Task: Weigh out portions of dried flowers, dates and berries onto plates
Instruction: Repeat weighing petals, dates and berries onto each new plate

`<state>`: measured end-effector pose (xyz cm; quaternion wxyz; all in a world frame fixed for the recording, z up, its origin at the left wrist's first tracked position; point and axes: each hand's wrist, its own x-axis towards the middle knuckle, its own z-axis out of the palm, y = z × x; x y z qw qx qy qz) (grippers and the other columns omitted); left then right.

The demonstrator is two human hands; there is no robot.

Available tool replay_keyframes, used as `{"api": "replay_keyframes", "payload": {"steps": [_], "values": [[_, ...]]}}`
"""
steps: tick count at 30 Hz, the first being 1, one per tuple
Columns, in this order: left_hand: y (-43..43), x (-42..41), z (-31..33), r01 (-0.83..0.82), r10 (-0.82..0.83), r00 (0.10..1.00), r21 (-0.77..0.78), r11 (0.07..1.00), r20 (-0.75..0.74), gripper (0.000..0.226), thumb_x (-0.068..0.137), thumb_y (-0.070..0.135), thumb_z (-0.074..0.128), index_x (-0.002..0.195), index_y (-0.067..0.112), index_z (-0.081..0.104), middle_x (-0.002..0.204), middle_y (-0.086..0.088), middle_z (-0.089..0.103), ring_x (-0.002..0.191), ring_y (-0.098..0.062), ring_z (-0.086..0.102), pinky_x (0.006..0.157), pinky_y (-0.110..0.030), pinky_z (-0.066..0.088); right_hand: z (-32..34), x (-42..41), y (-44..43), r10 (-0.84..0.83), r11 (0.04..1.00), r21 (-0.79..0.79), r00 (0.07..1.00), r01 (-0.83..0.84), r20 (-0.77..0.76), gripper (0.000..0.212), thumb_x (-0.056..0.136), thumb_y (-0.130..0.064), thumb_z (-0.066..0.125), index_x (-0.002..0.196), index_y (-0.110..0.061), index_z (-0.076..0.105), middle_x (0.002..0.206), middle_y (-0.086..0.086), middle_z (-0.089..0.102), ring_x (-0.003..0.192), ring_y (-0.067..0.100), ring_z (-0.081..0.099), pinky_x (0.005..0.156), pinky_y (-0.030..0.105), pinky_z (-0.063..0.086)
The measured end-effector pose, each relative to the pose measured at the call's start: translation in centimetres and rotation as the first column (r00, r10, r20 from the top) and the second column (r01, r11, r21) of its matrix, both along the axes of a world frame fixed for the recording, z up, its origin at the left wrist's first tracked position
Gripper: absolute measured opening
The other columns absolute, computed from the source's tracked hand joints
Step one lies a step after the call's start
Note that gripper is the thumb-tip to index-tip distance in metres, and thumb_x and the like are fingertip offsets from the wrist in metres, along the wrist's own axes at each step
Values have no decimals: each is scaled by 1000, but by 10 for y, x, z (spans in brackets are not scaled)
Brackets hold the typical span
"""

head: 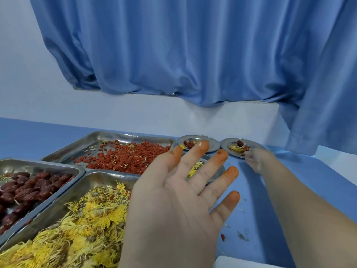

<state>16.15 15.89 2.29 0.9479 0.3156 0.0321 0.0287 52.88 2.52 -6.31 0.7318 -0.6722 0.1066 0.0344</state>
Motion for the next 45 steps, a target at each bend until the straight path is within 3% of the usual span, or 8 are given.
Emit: {"api": "replay_keyframes", "payload": {"steps": [12,22,25,27,31,34,39,45], "values": [[0,-16,6,-52,59,997,164,985,-42,36,93,36,46,119,19,66,109,-11,73,97,-31,72,87,-44,49,85,-171,-47,377,915,102,918,-390,121,5,92,1,55,96,1,58,97,19,65,96,33,64,87,37,53],[-41,-33,13,184,-203,979,304,935,32,31,79,29,55,104,16,67,118,-12,69,109,-34,67,81,-40,47,85,-334,-163,341,834,340,890,-435,304,41,76,-7,64,115,3,59,112,24,67,103,39,66,80,39,58],[-49,-45,5,197,-217,976,353,915,17,26,80,29,55,90,17,75,115,-12,70,108,-34,67,80,-40,46,73,-359,-187,212,932,191,892,-308,400,25,84,-2,62,109,-3,64,103,20,71,94,33,69,75,34,58],[-50,-56,-3,191,-201,980,368,910,-12,25,81,30,55,90,18,75,115,-10,70,108,-33,67,79,-40,47,59,-369,-200,104,993,-93,864,-67,493,19,88,0,61,100,-13,67,92,9,74,86,20,71,77,28,56],[-42,-76,-22,158,-150,987,332,930,-51,32,82,31,54,109,19,65,110,-8,71,100,-30,70,76,-39,50,26,-385,-211,170,787,-554,769,270,616,23,87,-8,61,93,-31,64,90,-17,70,90,-4,62,81,8,43],[-38,-89,-37,124,-111,992,271,955,-65,32,81,31,54,109,19,64,107,-7,70,95,-29,71,75,-38,50,5,-389,-213,277,562,-748,772,353,573,26,86,-16,62,111,-19,65,106,-6,68,107,13,59,90,24,42],[-35,-95,-55,48,-47,999,154,987,-13,26,85,32,51,97,19,70,106,-5,69,96,-26,70,69,-36,55,1,-394,-216,349,323,-902,851,285,393,17,88,-25,53,96,-15,64,88,0,67,96,25,55,80,38,46],[-30,-100,-67,10,-16,999,163,986,36,26,68,31,68,90,21,74,105,-3,69,94,-25,69,81,-37,45,4,-398,-214,341,341,-871,817,353,465,12,84,-19,57,86,-13,67,75,3,65,81,23,55,70,36,48]]}}
